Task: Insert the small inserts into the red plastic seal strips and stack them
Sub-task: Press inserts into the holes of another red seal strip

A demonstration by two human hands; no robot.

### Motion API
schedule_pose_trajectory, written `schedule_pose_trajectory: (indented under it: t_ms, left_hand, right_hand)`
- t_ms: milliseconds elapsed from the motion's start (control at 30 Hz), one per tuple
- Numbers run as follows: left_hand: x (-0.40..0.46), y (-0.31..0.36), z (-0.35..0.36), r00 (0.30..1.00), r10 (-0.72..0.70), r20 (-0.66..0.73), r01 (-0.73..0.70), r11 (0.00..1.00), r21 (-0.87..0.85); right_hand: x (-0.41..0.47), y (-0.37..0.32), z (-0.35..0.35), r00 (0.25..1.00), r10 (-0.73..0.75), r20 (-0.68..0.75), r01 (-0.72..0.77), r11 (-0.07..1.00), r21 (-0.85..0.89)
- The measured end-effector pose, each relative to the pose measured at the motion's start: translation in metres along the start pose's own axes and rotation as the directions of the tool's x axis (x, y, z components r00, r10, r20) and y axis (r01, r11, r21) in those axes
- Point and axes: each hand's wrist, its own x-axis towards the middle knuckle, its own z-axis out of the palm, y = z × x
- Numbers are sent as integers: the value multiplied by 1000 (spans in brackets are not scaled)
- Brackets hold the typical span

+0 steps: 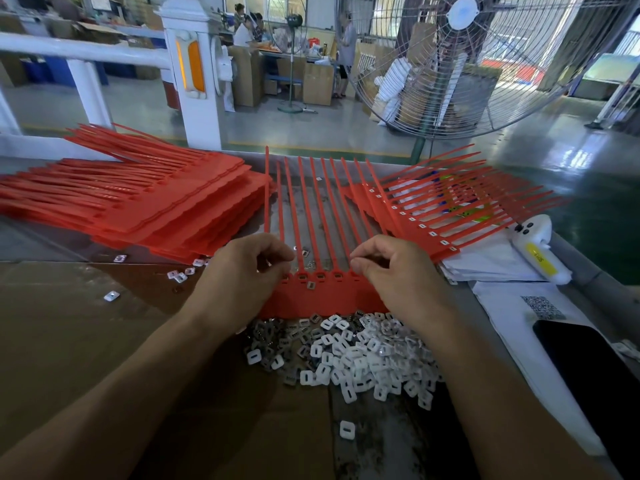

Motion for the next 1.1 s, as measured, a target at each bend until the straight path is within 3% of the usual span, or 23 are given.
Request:
schedule_pose_trajectory:
  t_ms: [167, 567, 1100]
  left_hand:
    - [1, 0, 1, 999, -36, 14, 35, 997, 62]
    - [0, -2, 3, 998, -55, 24, 53, 994, 100]
    - [-1, -3, 6, 999, 1, 34, -5, 995, 104]
  right_hand:
    - [-7, -14, 19, 989, -94, 115, 110, 985, -135]
    - [-6, -29, 39, 980, -160, 122, 194, 910, -367]
    - [-8, -38, 35, 977, -125, 170, 172, 938, -301]
